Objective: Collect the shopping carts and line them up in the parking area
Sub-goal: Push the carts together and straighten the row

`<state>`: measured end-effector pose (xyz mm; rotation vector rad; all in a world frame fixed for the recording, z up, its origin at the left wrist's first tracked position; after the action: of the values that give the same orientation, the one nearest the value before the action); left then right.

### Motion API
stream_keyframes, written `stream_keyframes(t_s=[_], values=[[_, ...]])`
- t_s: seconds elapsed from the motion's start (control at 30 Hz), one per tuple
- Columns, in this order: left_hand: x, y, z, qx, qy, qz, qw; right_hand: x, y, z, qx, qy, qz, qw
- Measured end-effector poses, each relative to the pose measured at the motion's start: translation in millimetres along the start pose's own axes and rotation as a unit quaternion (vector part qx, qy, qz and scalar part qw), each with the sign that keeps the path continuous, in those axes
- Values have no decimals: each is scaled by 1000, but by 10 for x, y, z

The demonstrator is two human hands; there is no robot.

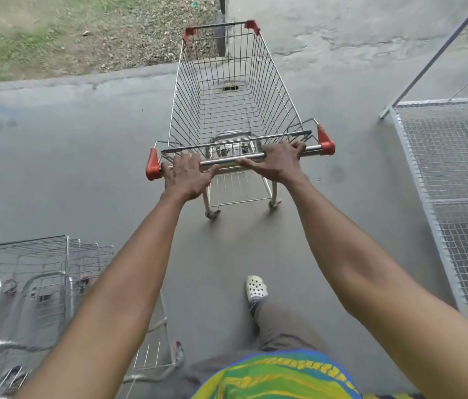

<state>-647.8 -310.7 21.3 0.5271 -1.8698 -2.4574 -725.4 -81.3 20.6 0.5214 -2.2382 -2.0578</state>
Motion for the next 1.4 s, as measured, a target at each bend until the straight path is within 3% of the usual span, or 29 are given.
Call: stream_keyframes(t_s=[0.43, 0.77, 1.4], values=[[-2213, -586, -469, -20, -36, 90, 995, -2227, -342, -435, 19, 3, 43, 999], [-3843, -866, -810, -6, -56, 96, 994, -3819, -734, -767, 19, -14, 57, 998], [-5919, -1407, -1283, -2, -51, 73, 996, -5941, -1139, -1181, 32, 0, 52, 998]])
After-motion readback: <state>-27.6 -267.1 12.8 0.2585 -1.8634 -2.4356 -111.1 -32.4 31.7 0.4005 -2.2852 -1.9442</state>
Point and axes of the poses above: each hand's wrist, its own x-axis towards the middle knuckle, its own y-axis out of the back of the hand, z = x × y, the point moved 4 cm from there along x, towards the middle knuckle, and after that the axes turned 5 degrees about -x, right-handed, at the moved point
